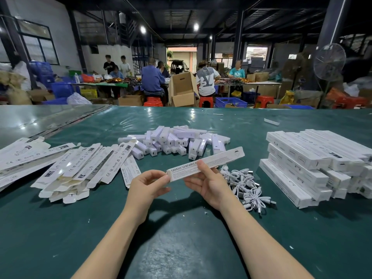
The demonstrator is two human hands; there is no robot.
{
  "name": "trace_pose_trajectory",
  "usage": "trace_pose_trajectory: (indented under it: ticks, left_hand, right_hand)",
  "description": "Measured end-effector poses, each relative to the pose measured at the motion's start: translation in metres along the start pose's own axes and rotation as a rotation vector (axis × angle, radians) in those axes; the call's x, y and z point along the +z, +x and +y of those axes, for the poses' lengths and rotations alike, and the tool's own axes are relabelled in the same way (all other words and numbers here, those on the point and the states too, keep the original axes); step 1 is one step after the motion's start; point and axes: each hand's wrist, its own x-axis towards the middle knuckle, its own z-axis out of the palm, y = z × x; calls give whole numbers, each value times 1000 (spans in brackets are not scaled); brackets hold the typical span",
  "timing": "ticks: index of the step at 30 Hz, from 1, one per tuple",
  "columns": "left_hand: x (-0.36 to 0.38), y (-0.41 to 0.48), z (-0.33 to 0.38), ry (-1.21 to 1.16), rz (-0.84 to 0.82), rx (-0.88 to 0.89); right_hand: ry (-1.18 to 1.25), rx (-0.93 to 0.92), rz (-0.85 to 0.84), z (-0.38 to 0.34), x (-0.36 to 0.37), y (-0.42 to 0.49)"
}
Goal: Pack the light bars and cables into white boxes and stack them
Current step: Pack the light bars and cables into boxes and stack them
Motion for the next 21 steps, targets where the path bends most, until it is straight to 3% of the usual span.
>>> trace_pose_trajectory:
  ticks: [21]
  left_hand:
    - [7,-2,4,16,92,78]
  right_hand:
    - [75,69,-44,-1,-1,0]
